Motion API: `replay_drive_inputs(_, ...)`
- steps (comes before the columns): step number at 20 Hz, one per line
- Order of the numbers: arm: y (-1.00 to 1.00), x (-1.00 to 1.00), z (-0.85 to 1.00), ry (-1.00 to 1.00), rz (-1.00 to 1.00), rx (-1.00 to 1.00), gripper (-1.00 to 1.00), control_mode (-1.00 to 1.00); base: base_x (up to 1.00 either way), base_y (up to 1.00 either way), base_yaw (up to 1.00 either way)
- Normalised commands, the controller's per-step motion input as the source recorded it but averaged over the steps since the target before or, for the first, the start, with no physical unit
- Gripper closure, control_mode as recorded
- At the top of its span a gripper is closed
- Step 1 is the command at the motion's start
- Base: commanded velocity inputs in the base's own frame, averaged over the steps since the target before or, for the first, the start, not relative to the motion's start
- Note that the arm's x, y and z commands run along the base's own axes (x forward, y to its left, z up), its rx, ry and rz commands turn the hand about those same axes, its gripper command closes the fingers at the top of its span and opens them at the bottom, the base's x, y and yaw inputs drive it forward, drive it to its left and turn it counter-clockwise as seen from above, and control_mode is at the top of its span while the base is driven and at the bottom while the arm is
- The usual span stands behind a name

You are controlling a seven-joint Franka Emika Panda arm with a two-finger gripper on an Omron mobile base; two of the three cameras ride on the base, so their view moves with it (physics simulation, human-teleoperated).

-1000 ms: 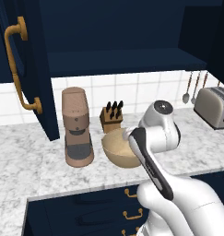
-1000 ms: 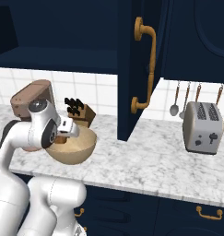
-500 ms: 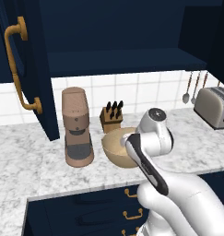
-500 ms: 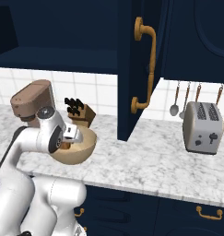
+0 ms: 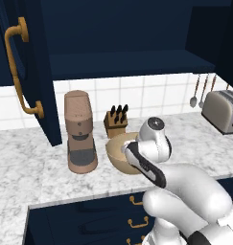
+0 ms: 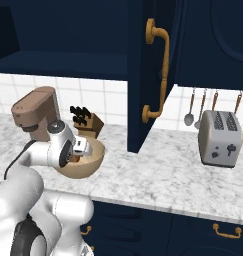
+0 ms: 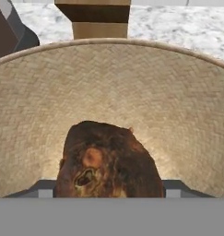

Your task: Open the cabinet, pick up the bread from the cabinet and place it in the basket. Then move the basket to the dining counter.

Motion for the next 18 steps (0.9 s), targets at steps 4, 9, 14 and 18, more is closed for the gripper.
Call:
replay_drive_inputs(4,0.19,0.63,0.0,0.0,0.0,0.0,-1.0,-1.0,0.0,0.0,0.0)
replay_drive_inputs(9,0.01,0.6,-0.1,0.0,0.0,0.0,-1.0,-1.0,0.0,0.0,0.0)
replay_drive_inputs(14,0.03,-0.2,0.04,-0.09,-0.01,0.0,-1.0,-1.0,0.0,0.0,0.0)
replay_drive_inputs(18,-0.35,-0.84,0.41,-0.15,-0.26,0.0,-1.0,-1.0,0.0,0.0,0.0)
